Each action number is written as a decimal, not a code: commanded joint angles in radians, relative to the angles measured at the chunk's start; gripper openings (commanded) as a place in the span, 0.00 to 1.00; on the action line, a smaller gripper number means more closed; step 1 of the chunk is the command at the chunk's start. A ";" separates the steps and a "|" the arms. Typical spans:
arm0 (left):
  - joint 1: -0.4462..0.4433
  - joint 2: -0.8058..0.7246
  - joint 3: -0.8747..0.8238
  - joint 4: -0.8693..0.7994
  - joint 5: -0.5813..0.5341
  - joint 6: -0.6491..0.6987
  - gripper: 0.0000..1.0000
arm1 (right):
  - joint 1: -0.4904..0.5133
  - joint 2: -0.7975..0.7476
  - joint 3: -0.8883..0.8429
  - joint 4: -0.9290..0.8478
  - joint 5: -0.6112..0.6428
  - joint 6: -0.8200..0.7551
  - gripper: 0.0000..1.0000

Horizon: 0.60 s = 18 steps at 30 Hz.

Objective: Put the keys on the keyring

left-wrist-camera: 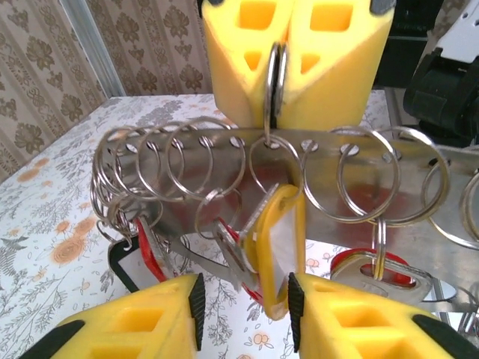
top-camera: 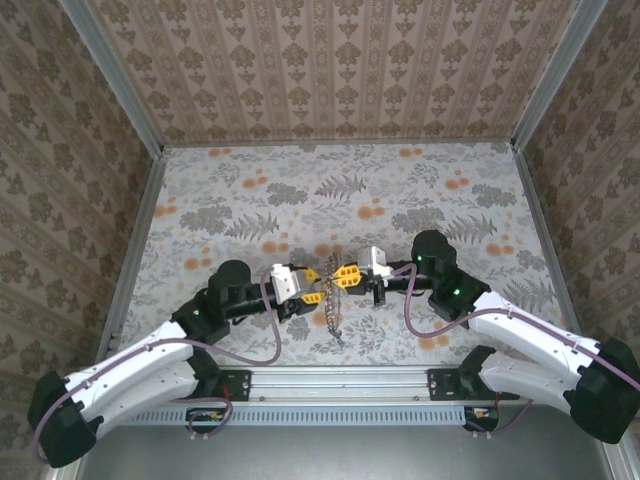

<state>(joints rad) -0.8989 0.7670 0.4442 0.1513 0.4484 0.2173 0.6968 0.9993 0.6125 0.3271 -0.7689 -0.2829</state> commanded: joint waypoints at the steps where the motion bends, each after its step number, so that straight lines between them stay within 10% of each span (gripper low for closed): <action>1: -0.023 0.019 0.005 -0.006 0.021 0.010 0.33 | -0.005 -0.019 0.039 0.020 0.006 -0.010 0.00; 18: -0.056 0.071 0.014 0.066 0.004 0.015 0.34 | -0.004 -0.014 0.033 0.047 -0.007 0.011 0.00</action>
<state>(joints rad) -0.9459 0.8280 0.4442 0.1730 0.4438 0.2291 0.6968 0.9993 0.6144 0.3248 -0.7647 -0.2836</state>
